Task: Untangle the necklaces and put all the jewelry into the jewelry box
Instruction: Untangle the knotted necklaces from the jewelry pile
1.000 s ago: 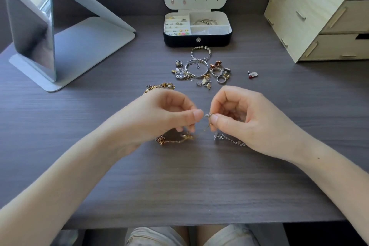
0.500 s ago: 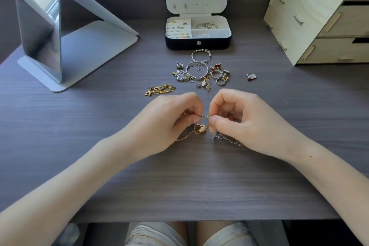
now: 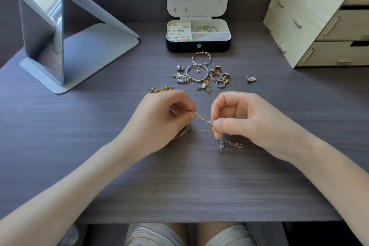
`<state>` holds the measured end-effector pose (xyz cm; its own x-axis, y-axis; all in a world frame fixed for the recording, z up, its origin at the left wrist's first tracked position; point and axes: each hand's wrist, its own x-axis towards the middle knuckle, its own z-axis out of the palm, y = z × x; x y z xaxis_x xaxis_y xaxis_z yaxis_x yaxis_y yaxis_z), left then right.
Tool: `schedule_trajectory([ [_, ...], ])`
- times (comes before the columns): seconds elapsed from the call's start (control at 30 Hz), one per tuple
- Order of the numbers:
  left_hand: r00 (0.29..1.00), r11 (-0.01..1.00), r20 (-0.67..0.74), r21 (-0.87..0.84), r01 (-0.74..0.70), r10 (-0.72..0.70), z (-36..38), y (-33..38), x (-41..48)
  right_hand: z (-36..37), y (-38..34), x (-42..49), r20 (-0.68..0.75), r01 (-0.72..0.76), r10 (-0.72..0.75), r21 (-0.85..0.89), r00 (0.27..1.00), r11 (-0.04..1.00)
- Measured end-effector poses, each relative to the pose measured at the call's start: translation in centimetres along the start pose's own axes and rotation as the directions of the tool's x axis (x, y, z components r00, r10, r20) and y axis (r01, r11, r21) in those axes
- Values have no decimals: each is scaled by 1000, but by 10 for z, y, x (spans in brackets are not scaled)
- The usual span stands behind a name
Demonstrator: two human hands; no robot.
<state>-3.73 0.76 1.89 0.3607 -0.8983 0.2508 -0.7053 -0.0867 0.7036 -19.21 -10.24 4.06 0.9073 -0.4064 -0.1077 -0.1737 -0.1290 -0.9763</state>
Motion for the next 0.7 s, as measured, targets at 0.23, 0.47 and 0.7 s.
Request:
schedule_trajectory([
  [0.23,970,927,50,286,-242,238,-3,-9,1,-1,2,2,-16,23,-23,8,1000,1000],
  [0.47,996,975,27,-205,88,-84,-7,-1,2,-3,6,3,-13,57,-57,1,998,998],
  [0.7,975,950,109,-228,212,-192,-9,1,1,-6,5,3,-27,84,-82,95,996,992],
])
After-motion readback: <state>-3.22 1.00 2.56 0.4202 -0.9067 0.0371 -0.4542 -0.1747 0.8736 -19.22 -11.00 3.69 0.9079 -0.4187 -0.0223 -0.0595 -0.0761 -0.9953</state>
